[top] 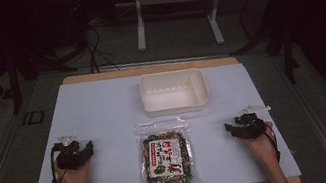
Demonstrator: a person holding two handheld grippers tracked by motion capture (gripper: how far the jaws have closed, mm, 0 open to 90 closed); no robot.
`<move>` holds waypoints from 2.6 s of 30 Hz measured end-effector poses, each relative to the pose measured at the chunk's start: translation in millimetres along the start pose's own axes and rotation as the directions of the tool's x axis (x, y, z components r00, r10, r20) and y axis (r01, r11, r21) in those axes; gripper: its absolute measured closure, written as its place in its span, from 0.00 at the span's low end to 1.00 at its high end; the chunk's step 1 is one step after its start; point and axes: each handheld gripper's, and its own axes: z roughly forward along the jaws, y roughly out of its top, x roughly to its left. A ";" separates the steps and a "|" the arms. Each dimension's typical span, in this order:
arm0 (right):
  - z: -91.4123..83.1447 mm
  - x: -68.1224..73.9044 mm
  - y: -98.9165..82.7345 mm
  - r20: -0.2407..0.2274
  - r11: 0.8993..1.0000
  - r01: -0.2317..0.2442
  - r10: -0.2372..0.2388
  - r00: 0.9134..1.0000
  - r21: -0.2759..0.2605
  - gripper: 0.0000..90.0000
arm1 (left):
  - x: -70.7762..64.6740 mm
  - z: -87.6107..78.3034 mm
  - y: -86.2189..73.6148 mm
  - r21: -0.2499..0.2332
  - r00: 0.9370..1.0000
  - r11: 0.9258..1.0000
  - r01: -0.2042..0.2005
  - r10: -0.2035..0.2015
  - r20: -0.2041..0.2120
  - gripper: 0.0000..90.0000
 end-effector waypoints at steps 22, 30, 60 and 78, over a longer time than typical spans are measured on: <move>0.6 27.8 44.2 -0.181 0.987 0.162 -0.157 0.971 0.010 0.62 | -0.8 -1.4 -1.7 -0.041 0.996 0.997 -0.058 0.061 0.067 0.57; 11.7 45.9 64.1 -0.243 0.974 0.225 -0.215 0.946 0.011 0.54 | -4.5 -0.9 -1.6 -0.033 0.994 0.995 -0.093 0.095 0.057 0.56; 53.5 81.5 87.9 -0.358 0.962 0.271 -0.239 0.903 0.043 0.41 | -8.3 -0.6 -1.8 -0.028 0.991 0.992 -0.124 0.125 0.046 0.56; 78.8 99.0 100.1 -0.398 0.957 0.281 -0.234 0.887 0.065 0.41 | -9.5 -0.3 -1.8 -0.026 0.990 0.991 -0.132 0.133 0.043 0.56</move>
